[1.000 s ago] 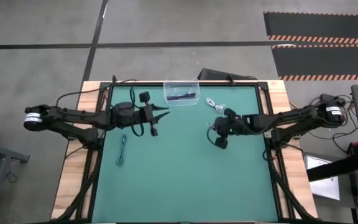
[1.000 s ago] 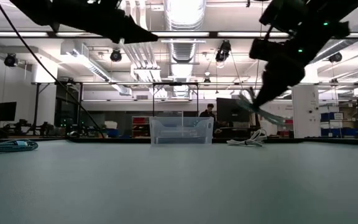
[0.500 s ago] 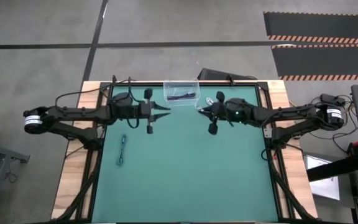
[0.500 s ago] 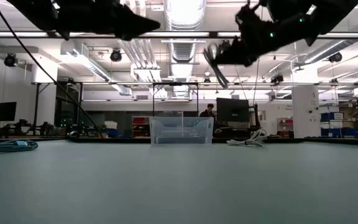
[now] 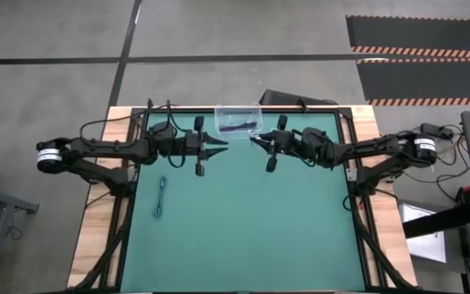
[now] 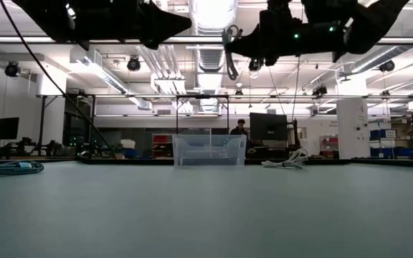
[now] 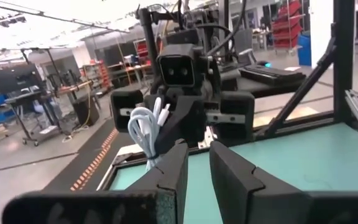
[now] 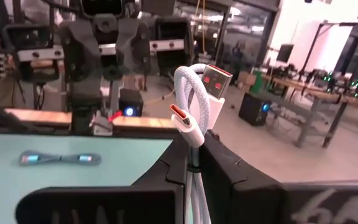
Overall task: Pick and place USB-C Cables
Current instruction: Put the bottom right white charger cable into the transparent bin
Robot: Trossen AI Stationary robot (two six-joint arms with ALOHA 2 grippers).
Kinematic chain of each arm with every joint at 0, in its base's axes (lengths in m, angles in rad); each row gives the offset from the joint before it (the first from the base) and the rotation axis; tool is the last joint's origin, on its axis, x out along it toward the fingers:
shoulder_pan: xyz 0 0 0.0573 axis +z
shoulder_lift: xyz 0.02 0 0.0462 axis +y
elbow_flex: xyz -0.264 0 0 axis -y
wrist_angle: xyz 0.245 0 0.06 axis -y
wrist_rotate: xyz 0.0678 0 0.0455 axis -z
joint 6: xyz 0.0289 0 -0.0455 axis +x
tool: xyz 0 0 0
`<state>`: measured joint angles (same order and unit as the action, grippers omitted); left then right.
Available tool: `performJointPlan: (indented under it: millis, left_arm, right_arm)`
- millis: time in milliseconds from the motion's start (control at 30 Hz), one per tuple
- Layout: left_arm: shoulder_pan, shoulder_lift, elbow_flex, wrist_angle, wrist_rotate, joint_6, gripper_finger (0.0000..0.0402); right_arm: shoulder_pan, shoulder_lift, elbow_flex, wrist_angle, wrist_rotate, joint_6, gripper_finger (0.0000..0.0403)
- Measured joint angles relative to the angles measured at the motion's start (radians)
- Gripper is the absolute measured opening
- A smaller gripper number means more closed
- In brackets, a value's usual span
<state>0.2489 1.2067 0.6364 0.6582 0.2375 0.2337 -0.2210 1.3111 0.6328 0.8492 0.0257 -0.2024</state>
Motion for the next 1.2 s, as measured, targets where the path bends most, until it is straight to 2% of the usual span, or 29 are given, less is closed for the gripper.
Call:
performJointPlan:
  millis: [267, 533, 967, 1200]
  left_arm:
    - [0.036, 0.088, 0.006, 0.156, -0.011, -0.067, 0.0052]
    - [0.086, 0.147, 0.033, 0.178, -0.011, -0.094, 0.0054]
    - [0.099, 0.247, 0.104, 0.204, -0.011, -0.124, 0.0155]
    - [0.111, 0.265, 0.118, 0.215, -0.010, -0.123, 0.0182]
  right_arm:
    - [-0.024, 0.109, 0.000, 0.203, 0.000, 0.000, 0.0018]
    - [-0.060, 0.128, 0.000, 0.234, -0.001, -0.019, 0.0018]
    - [-0.068, 0.125, 0.000, 0.218, -0.003, -0.035, 0.0018]
    - [-0.068, 0.125, 0.000, 0.200, -0.004, -0.034, 0.0018]
